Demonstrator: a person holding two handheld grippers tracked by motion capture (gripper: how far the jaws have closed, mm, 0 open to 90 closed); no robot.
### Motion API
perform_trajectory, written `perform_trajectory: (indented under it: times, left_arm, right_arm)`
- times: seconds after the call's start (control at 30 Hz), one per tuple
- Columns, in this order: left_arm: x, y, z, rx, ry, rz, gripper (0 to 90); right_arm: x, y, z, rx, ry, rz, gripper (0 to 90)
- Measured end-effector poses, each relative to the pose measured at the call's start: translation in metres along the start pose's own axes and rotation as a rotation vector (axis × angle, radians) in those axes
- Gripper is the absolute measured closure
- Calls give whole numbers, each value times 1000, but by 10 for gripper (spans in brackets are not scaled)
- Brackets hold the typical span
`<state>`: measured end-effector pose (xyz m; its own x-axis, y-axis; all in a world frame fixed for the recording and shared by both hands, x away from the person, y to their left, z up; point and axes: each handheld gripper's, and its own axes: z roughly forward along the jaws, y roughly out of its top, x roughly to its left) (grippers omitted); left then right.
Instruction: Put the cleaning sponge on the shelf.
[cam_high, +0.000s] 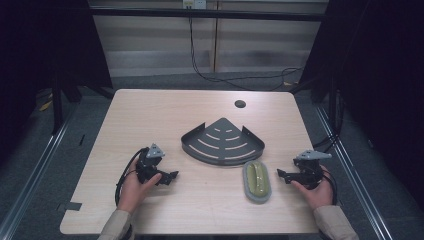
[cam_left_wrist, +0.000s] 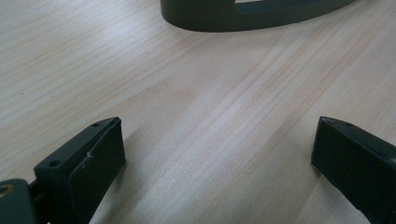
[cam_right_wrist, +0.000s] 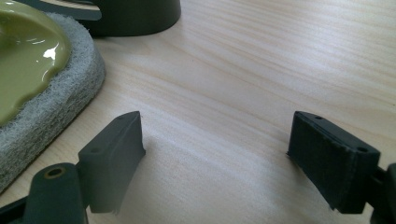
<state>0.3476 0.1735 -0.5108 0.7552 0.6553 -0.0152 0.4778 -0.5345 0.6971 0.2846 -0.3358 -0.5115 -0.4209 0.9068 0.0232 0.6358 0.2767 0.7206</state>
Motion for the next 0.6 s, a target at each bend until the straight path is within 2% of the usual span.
perform_trajectory:
  times: [0.13,0.17,0.33,0.47,0.6]
  left_arm:
    - [0,0,1,2,-3,9,2]
    - [0,0,1,3,-4,9,1]
    - [0,1,1,3,-4,9,0]
    - [0,1,1,3,-4,9,0]
    - [0,0,1,1,-3,6,0]
  right_arm:
    - [1,1,0,9,-14,10,175]
    - [3,6,-1,53,-21,24,181]
    - [12,20,-5,190,-30,47,272]
    - [21,28,-7,285,-3,76,281]
    - [29,41,-15,349,11,89,330]
